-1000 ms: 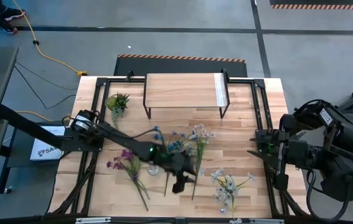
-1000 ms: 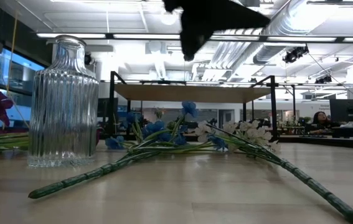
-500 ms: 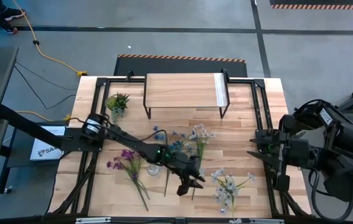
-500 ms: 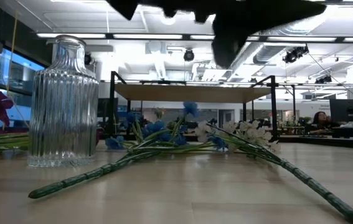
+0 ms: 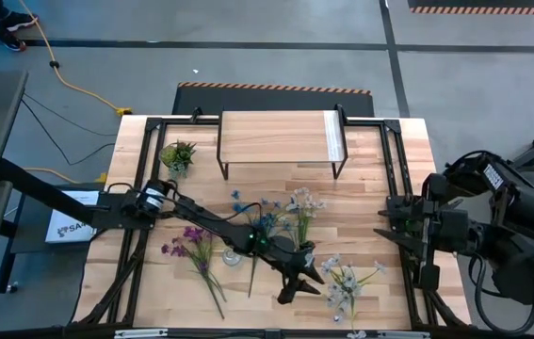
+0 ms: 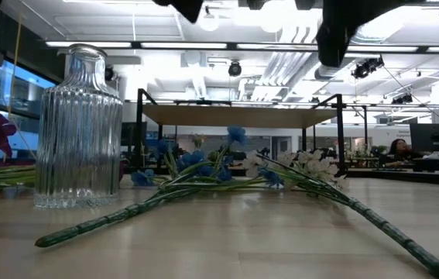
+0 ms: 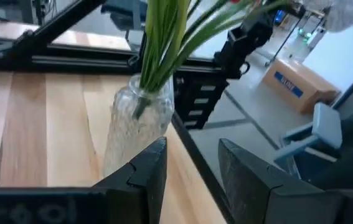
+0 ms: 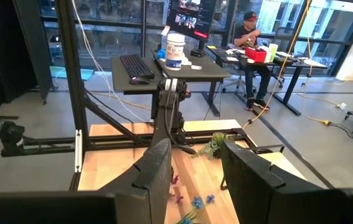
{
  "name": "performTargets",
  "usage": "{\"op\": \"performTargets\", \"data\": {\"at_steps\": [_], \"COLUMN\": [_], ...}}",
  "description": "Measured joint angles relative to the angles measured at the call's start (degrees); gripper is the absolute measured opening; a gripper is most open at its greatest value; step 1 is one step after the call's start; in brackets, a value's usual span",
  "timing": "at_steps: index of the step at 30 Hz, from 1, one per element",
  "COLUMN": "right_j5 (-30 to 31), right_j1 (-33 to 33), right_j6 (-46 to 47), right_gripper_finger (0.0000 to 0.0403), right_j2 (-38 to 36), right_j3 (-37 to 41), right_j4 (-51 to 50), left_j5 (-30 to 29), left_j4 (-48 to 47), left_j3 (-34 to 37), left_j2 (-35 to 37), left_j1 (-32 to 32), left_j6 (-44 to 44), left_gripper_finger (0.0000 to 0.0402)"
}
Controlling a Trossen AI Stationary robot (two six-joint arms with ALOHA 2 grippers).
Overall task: Pick and place flowers into a vace then onto a shelf
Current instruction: Adjust the right transparent vase
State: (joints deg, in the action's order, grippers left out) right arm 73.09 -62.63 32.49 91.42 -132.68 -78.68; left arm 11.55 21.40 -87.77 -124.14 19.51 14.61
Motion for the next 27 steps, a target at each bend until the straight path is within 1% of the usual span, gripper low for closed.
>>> {"op": "performTargets", "data": {"at_steps": [5,8,12,16,23,27], "right_j5": [-0.1,-0.1,-0.1,-0.2,-0.4,-0.4], "right_j1": [0.0,0.0,0.0,0.0,0.0,0.0], "right_j6": [0.0,-0.1,-0.1,0.0,0.0,0.0], "right_gripper_finger": [0.0134,0.0134,0.0134,0.0134,0.0134,0.0134], "right_j2": [0.0,0.0,0.0,0.0,0.0,0.0], "right_j3": [0.0,0.0,0.0,0.0,0.0,0.0], "right_j4": [0.1,0.1,0.1,0.1,0.1,0.1], "left_j5": [0.1,-0.9,-2.9,-3.5,-1.8,-1.8], "left_j4": [-2.0,-1.1,-2.0,-3.2,-3.2,-3.1], "left_j3": [-0.9,-0.9,-0.9,-0.8,-0.8,-0.8], "left_j2": [-0.3,-0.1,-0.2,-0.2,-0.2,-0.2], "left_j1": [0.0,0.0,0.0,0.0,0.0,0.0], "left_j6": [-0.9,-1.1,-1.3,-1.3,-0.3,-1.1], "left_gripper_finger": [0.0179,0.0179,0.0179,0.0179,0.0179,0.0179]}}
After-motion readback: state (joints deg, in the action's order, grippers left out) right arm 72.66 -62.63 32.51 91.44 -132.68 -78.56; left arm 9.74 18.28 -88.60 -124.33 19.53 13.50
